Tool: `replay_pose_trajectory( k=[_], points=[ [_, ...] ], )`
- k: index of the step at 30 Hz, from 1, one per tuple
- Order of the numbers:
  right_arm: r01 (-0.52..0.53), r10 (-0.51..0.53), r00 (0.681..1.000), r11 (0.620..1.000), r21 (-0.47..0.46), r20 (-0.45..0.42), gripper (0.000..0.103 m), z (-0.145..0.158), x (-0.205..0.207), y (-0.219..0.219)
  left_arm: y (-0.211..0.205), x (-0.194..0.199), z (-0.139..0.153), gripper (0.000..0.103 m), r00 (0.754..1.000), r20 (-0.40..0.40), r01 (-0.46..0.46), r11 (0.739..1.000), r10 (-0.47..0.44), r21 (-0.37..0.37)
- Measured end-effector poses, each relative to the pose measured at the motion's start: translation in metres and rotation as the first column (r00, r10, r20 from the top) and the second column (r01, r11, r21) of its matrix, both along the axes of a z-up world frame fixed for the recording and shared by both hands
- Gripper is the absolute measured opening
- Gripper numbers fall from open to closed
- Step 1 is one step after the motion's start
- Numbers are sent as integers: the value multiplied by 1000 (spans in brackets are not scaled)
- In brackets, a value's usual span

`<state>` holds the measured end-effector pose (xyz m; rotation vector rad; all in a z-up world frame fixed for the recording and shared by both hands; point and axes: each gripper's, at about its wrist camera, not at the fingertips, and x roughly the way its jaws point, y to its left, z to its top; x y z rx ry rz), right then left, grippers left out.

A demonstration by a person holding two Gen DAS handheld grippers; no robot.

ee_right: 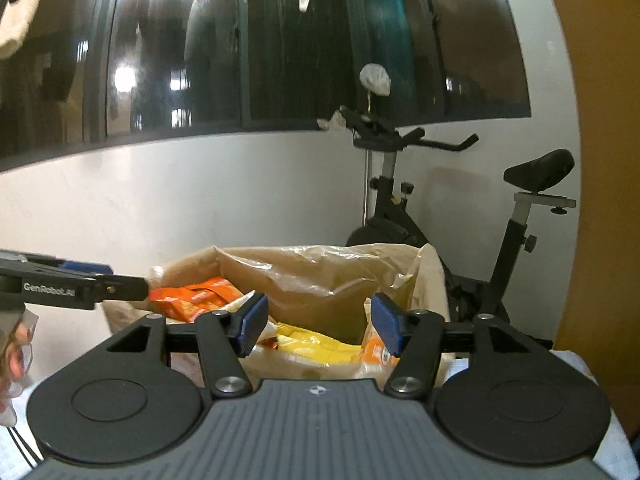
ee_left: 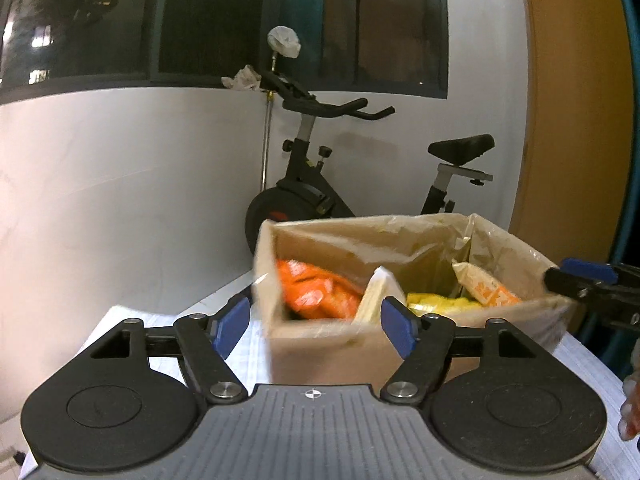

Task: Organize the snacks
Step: 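Move both open grippers back down to the snacks by the box, then grasp the bread bun packet with the left gripper while the right grasps the brown jerky packet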

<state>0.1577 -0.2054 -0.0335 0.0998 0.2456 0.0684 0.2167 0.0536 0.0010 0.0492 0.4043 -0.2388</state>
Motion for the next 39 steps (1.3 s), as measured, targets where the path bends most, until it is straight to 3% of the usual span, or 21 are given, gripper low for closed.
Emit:
replay_pose_trajectory(
  k=[5, 12, 19, 26, 32, 34, 35, 39],
  points=[
    [41, -43, 998, 999, 27, 46, 61, -9, -32, -9, 30, -17, -24, 75, 999, -34, 4, 998, -6, -59],
    [90, -91, 996, 994, 55, 14, 61, -32, -53, -20, 37, -8, -72, 75, 988, -157, -16, 998, 7, -55],
    [134, -124, 984, 988, 75, -128, 61, -79, -51, -29, 22, 6, -117, 75, 967, -253, 16, 1000, -22, -26],
    [181, -130, 928, 976, 118, -350, 61, -131, -39, -32, 11, 9, -142, 75, 955, -298, 22, 1000, -18, 12],
    [217, -167, 875, 974, 60, -454, 62, -151, -29, -14, 18, 5, -144, 75, 951, -308, 5, 1000, 3, 23],
    [238, -206, 852, 971, 6, -480, 73, -154, -22, -4, 16, 5, -146, 75, 950, -313, -8, 1000, 17, 28],
    [248, -222, 840, 969, -14, -494, 73, -157, -17, -1, 17, 4, -147, 75, 949, -314, -15, 1000, 22, 26],
    [236, -261, 834, 965, -113, -487, 77, -164, -18, 19, 14, -1, -145, 75, 949, -313, -20, 1000, 26, 21]
  ],
)
